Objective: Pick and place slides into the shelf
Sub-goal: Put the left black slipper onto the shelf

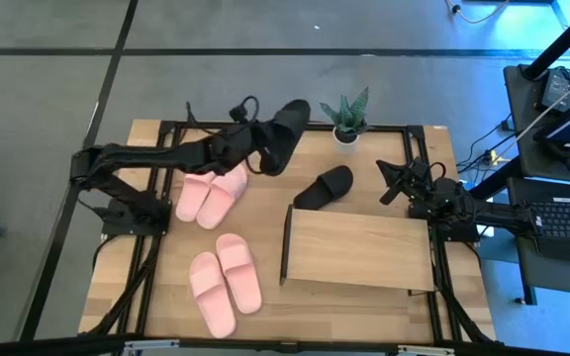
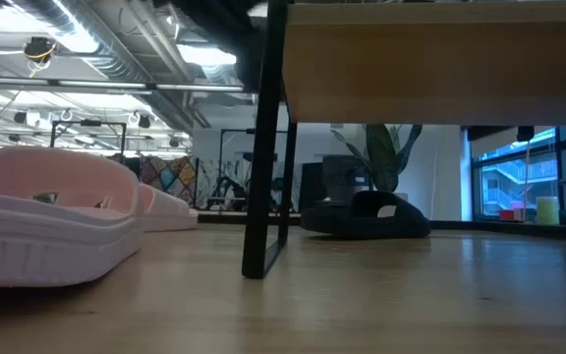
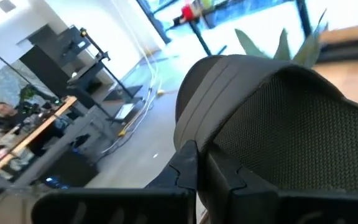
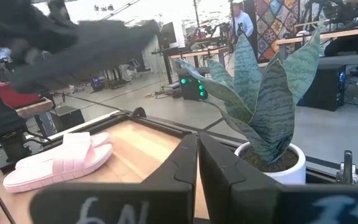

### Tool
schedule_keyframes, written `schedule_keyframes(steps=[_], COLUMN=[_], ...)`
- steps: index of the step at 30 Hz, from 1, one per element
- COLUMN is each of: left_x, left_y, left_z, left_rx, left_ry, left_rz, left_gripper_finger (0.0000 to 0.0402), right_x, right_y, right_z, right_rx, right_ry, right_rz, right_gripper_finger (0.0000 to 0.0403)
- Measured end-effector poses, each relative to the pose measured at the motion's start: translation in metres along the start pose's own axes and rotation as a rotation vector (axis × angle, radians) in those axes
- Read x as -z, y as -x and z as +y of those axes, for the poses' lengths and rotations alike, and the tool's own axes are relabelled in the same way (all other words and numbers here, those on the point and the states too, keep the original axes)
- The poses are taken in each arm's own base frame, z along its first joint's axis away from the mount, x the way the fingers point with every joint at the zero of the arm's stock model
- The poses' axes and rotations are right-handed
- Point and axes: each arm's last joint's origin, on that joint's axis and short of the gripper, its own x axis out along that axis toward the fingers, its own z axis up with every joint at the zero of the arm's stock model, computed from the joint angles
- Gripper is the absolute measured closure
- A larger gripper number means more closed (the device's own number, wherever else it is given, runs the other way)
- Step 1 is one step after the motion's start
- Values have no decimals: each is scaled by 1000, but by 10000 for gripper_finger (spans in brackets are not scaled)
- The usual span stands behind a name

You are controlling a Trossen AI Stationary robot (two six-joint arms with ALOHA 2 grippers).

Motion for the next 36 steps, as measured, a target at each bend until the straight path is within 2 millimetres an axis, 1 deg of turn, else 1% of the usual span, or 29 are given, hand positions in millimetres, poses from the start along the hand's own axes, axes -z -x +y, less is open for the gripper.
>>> schedule_keyframes(steps=[2,4,7,9,11,13,15,23,28,31,34,36], left_x=[-5,-12,-33,-48,-64,-78,-88,-110,-113,-115,-116,-119], left_y=[12,24,40,48,54,58,59,56,54,56,62,68], left_z=[-4,-12,-21,-26,-31,-35,-43,-98,-133,-152,-171,-179], left_rx=[17,-6,-58,-52,-32,-20,-17,-57,-56,-45,-49,-40], left_ry=[8,-19,-47,-14,56,111,149,120,121,138,110,99], left_rz=[-14,6,50,62,54,54,52,44,45,40,34,34], left_gripper_finger=[400,400,400,400,400,400,400,400,401,401,401,401], right_x=[0,0,0,0,0,0,0,0,0,0,0,0], right_y=[0,0,0,0,0,0,0,0,0,0,0,0], right_z=[0,0,0,0,0,0,0,0,0,0,0,0], right_rx=[0,0,0,0,0,0,0,0,-1,-1,0,0], right_ry=[1,1,1,1,0,1,1,3,5,6,8,9], right_rz=[1,1,1,1,1,1,1,1,1,1,2,2], right_gripper_finger=[384,384,384,384,384,384,384,384,384,384,384,384])
